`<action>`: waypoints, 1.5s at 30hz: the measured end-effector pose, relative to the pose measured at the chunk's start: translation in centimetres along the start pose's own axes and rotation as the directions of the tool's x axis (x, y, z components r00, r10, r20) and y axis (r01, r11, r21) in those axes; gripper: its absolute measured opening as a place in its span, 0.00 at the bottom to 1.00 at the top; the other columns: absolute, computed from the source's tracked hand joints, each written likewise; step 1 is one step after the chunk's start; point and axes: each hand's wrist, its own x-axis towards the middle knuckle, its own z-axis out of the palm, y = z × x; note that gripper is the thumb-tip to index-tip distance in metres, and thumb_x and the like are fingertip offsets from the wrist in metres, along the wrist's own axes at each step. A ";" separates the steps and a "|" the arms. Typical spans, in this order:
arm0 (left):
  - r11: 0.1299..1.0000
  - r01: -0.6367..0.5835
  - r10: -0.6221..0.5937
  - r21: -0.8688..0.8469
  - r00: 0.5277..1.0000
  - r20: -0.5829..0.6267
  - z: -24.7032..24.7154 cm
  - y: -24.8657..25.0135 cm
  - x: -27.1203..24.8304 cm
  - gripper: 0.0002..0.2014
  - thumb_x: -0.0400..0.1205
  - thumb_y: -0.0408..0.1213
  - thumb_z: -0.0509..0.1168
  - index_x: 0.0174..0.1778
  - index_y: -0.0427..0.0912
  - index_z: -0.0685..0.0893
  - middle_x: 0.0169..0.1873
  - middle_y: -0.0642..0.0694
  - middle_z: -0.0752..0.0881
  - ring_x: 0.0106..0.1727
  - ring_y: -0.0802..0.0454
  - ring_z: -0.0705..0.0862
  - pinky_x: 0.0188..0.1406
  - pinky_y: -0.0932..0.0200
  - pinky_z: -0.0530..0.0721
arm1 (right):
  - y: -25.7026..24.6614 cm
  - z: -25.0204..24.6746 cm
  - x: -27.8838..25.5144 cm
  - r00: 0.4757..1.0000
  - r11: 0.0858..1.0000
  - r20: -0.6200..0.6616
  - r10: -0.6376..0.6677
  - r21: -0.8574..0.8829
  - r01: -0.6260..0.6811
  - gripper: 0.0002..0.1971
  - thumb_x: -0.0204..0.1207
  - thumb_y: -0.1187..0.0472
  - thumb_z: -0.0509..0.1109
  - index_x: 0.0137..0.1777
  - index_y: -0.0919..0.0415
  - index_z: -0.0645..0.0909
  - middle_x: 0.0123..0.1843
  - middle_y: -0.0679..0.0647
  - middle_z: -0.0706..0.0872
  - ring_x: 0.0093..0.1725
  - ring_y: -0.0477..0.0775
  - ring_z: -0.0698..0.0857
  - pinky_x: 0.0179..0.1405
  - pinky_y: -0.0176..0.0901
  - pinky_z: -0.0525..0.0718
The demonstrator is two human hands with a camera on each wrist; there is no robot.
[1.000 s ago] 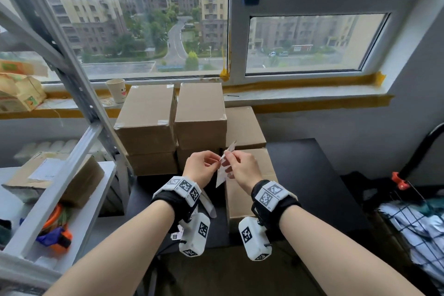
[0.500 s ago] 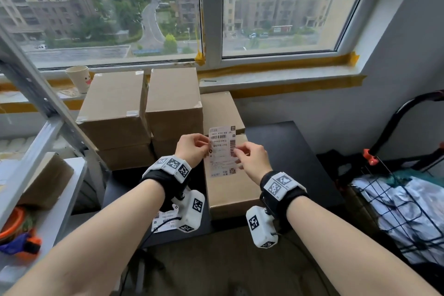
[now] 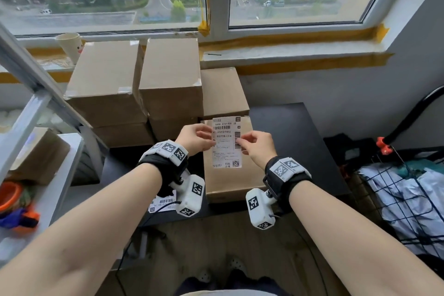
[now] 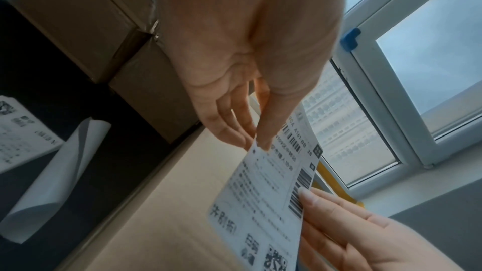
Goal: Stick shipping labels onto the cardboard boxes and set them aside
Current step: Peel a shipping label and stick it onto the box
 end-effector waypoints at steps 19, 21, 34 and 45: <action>0.972 0.229 -0.234 -0.051 0.946 -0.225 3.3 -3.1 3.8 0.28 0.62 0.29 0.79 0.56 0.43 0.75 0.45 0.37 0.89 0.46 0.43 0.90 0.53 0.45 0.88 | 2.4 0.0 2.9 0.984 0.978 -0.051 0.173 -0.107 -0.177 0.15 0.67 0.60 0.79 0.53 0.60 0.83 0.37 0.48 0.86 0.42 0.52 0.89 0.53 0.49 0.88; 0.979 0.204 -0.203 -0.024 0.948 -0.245 3.6 -3.1 3.5 0.28 0.64 0.30 0.79 0.57 0.42 0.75 0.41 0.40 0.90 0.46 0.45 0.89 0.53 0.48 0.88 | 2.7 0.2 2.9 0.983 0.974 -0.057 0.176 -0.132 -0.182 0.14 0.67 0.59 0.80 0.51 0.57 0.82 0.40 0.51 0.88 0.44 0.54 0.90 0.53 0.54 0.88; 0.980 0.109 -0.050 0.164 0.944 -0.328 4.8 -3.2 3.4 0.18 0.72 0.31 0.75 0.54 0.43 0.76 0.34 0.51 0.87 0.40 0.55 0.86 0.38 0.60 0.82 | 2.9 0.4 2.9 0.987 0.950 -0.100 0.129 -0.272 -0.152 0.11 0.71 0.58 0.76 0.51 0.57 0.82 0.46 0.52 0.89 0.50 0.52 0.86 0.51 0.43 0.83; 0.956 0.110 -0.010 0.272 0.938 -0.345 5.4 -2.9 3.6 0.15 0.72 0.30 0.73 0.51 0.44 0.79 0.36 0.51 0.87 0.43 0.53 0.86 0.49 0.52 0.86 | 2.5 0.4 3.2 0.993 0.920 -0.047 0.104 -0.374 -0.114 0.11 0.73 0.58 0.74 0.53 0.57 0.81 0.47 0.52 0.89 0.52 0.54 0.86 0.53 0.45 0.83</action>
